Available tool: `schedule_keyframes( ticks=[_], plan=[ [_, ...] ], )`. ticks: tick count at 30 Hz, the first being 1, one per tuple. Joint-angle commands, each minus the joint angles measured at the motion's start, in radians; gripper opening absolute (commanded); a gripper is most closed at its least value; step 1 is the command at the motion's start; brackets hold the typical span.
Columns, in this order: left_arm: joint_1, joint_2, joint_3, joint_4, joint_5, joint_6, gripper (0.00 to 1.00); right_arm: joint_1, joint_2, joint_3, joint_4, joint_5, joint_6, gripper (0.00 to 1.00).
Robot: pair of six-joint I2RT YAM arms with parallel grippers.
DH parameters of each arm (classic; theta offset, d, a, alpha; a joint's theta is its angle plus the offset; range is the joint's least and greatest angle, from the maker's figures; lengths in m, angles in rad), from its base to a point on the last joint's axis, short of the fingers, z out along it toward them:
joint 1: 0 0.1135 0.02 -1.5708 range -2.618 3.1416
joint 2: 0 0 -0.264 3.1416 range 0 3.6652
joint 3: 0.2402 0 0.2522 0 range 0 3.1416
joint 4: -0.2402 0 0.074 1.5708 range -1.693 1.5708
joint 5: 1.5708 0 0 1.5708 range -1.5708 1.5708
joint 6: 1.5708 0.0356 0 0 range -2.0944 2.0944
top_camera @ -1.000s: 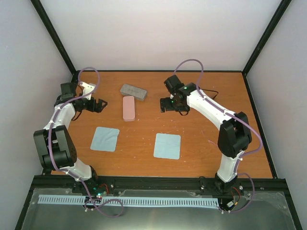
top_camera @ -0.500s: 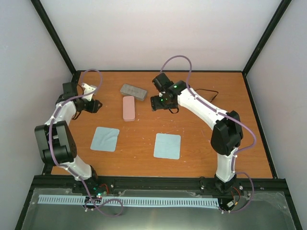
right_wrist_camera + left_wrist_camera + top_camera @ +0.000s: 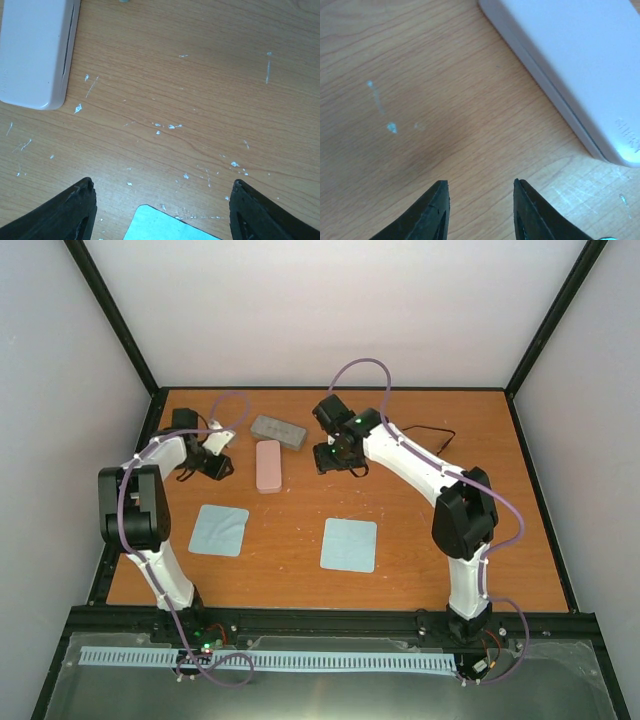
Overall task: Organize the sunglasses
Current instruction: Adjust the sunglasses case at the center of the board.
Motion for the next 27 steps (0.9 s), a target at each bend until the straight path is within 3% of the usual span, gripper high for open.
schedule_keyframes(
  ticks=[1, 16, 27],
  plan=[
    [-0.049, 0.011, 0.002, 0.003, -0.017, 0.005, 0.38, 0.003, 0.033, 0.044, -0.021, -0.009, -0.015, 0.71],
    [-0.164, 0.162, 0.105, 0.070, -0.044, -0.032, 0.38, 0.003, 0.134, 0.167, -0.059, 0.017, -0.050, 0.80],
    [-0.308, 0.220, 0.166, 0.130, -0.060, -0.041, 0.40, 0.004, 0.244, 0.292, -0.050, -0.001, -0.145, 0.83]
  ],
)
